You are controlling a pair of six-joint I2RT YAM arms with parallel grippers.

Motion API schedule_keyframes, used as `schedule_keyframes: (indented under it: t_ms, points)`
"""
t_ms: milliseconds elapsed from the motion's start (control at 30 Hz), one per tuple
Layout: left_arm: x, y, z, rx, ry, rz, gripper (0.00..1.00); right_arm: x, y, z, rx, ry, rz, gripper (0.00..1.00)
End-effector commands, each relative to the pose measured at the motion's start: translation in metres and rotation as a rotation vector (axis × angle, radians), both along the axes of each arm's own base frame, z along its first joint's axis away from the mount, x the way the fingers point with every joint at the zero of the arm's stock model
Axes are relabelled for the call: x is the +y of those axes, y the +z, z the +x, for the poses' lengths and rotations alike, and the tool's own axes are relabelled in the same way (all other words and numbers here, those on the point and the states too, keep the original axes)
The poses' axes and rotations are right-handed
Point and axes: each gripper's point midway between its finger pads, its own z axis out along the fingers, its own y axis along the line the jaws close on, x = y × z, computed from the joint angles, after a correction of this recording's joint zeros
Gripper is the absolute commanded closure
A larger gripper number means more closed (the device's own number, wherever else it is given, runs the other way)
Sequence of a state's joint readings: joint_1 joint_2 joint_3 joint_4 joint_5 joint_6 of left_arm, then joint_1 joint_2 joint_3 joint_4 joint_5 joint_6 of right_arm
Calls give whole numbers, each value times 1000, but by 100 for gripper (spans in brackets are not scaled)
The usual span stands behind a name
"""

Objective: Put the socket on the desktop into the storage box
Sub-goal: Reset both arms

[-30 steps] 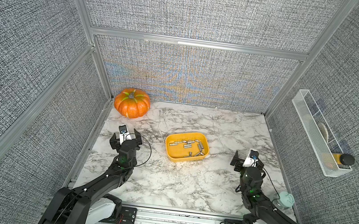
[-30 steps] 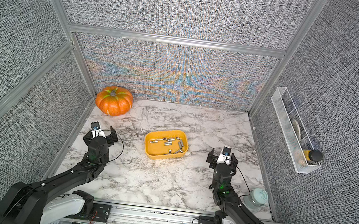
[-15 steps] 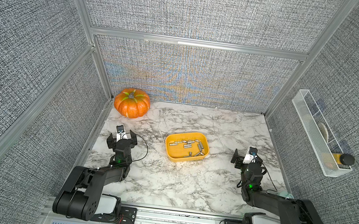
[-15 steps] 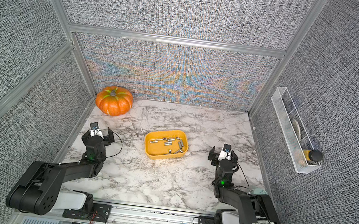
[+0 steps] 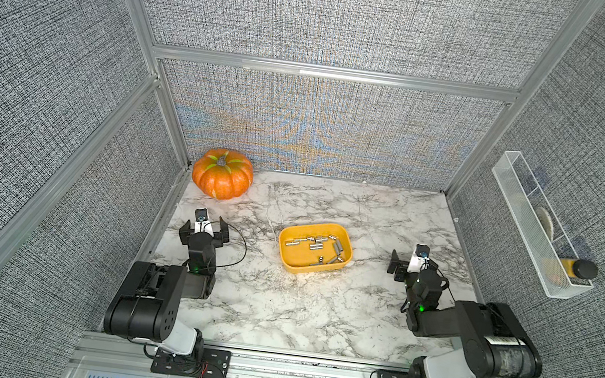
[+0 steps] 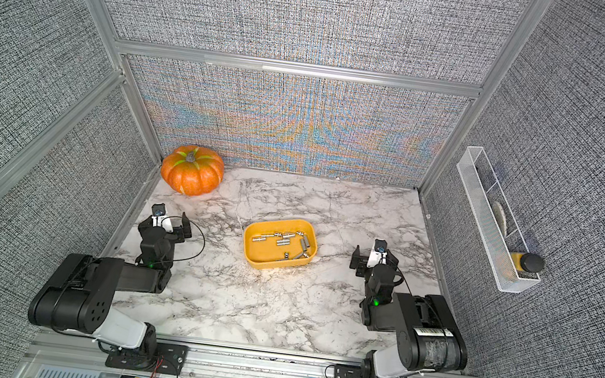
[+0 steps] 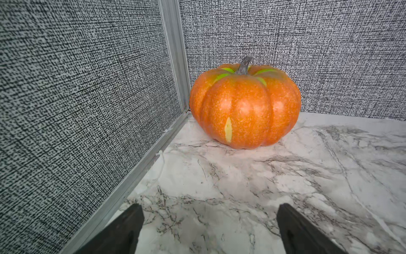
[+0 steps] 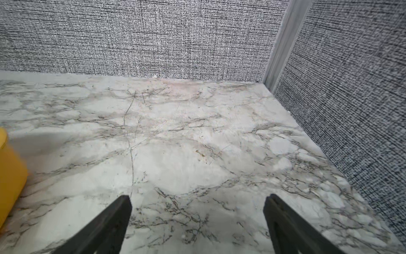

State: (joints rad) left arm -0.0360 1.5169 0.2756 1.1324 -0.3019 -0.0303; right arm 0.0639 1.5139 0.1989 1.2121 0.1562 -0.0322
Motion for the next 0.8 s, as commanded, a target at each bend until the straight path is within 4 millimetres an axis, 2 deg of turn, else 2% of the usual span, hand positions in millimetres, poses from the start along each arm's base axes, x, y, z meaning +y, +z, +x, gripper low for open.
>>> schedule_keyframes:
  t_ms: [0, 767]
  points:
    - [-12, 8, 3, -54, -75, -20, 0, -1, 14, 7, -52, 2, 15, 1]
    - [-12, 9, 3, -54, -78, -20, 1, -5, 15, 8, -55, -4, 31, 1]
